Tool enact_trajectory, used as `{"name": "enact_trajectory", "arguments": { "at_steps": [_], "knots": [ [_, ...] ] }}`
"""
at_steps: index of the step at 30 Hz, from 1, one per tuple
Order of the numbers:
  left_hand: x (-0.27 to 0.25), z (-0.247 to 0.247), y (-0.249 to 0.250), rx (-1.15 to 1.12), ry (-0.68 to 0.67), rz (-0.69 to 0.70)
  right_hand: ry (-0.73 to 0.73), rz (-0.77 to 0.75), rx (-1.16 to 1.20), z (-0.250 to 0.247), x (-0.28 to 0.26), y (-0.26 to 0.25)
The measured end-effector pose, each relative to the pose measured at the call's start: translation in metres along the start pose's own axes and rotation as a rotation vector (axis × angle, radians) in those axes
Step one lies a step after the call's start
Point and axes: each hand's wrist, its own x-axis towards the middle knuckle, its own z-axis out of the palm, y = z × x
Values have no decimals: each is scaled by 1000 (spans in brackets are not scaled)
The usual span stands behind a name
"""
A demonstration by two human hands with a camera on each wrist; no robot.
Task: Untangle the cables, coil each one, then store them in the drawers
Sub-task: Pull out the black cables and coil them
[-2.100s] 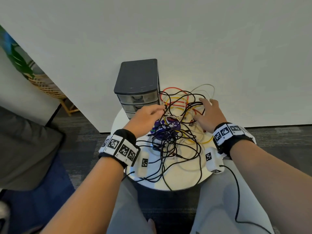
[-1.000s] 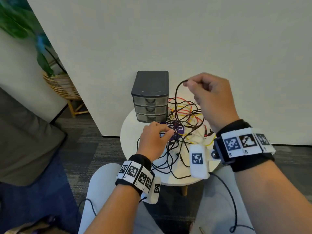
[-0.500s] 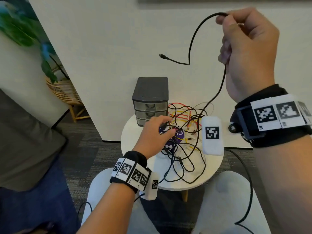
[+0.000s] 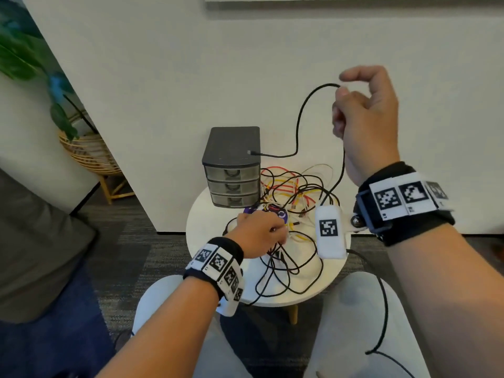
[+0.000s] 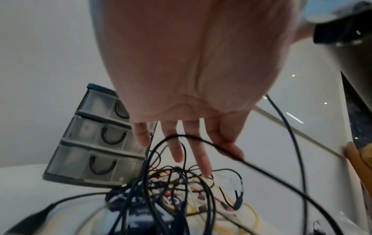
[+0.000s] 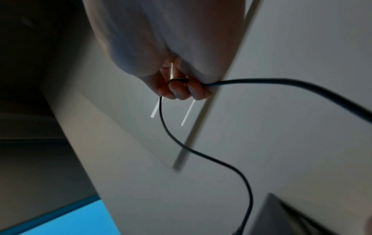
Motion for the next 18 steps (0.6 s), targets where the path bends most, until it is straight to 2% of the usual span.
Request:
{"name": "enact_trajectory", "arguments": {
  "at_steps": [3,6,11,15,18],
  "knots": [
    [-5,4,6,-71,-113,45,-18,90,-12,1,-7,21],
    [-7,22,8,-10,-202,52,-58,129,-57,3,-7,36],
    [-3,32,18,47,-143,36,-61,148,-129,-1,-2,54],
    [-5,38,23,193,-199,92,4,197,3,-3,8,49],
    [-4,35,20,171,-175,101,4,183,22,-5,14,46]
  ]
}}
